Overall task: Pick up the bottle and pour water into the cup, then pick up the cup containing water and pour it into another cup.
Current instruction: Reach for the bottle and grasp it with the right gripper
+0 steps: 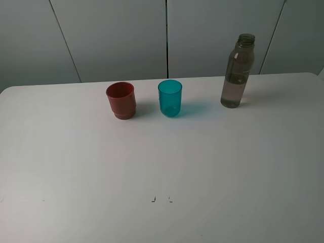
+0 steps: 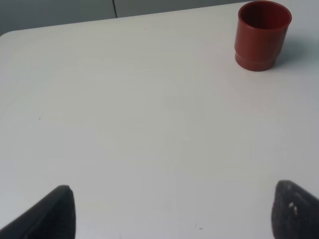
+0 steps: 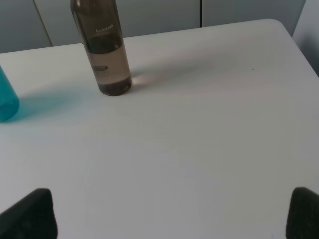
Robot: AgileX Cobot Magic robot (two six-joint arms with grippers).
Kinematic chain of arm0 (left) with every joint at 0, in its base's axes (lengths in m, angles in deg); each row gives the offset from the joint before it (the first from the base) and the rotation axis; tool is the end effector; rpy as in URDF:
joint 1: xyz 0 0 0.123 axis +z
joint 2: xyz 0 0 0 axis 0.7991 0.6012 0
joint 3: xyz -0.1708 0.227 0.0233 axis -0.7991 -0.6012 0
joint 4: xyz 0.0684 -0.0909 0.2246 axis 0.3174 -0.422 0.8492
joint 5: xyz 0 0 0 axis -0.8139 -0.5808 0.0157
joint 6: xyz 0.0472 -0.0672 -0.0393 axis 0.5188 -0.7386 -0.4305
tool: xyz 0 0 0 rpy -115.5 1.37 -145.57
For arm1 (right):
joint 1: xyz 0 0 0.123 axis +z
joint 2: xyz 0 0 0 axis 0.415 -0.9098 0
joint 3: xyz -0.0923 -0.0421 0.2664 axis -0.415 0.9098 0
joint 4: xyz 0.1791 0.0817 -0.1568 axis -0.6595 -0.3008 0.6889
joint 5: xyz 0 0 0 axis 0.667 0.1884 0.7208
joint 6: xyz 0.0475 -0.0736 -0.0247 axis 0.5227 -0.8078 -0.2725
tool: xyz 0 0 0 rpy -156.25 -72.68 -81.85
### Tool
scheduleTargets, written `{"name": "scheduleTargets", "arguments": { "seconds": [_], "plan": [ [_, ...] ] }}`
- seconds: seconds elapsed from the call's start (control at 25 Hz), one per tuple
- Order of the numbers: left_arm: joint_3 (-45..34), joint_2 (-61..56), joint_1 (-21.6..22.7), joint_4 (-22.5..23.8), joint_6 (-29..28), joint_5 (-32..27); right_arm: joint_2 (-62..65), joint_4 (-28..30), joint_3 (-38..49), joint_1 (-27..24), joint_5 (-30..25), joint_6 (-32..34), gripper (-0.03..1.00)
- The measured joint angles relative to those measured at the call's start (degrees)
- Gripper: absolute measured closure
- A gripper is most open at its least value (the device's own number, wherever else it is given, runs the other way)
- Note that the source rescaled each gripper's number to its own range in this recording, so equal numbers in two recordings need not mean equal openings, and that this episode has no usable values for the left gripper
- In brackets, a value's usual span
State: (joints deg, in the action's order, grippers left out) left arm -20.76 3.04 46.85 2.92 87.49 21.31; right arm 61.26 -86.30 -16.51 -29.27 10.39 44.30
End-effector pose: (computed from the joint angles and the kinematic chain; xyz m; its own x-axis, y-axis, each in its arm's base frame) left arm -0.0072 0.0025 0.2781 -0.4658 0.0605 -0.8828 0.0960 0.9952 0.0176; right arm -0.0073 0.0039 0.2777 -0.4714 0.1094 -0.8751 0.0840 0.9933 0.0790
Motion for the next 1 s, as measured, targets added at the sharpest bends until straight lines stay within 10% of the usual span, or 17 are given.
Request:
{"name": "scheduleTargets", "arguments": {
  "seconds": [0.56,1.0],
  "plan": [
    [0.0,0.0,0.0,0.0,0.0,0.0,-23.52,-2.37,-12.7,-0.03,8.72,0.09,-0.03],
    [0.0,0.0,0.0,0.0,0.0,0.0,-50.41,-13.88,-9.21,3.13,29.15,-13.98,-0.03]
  ]
}}
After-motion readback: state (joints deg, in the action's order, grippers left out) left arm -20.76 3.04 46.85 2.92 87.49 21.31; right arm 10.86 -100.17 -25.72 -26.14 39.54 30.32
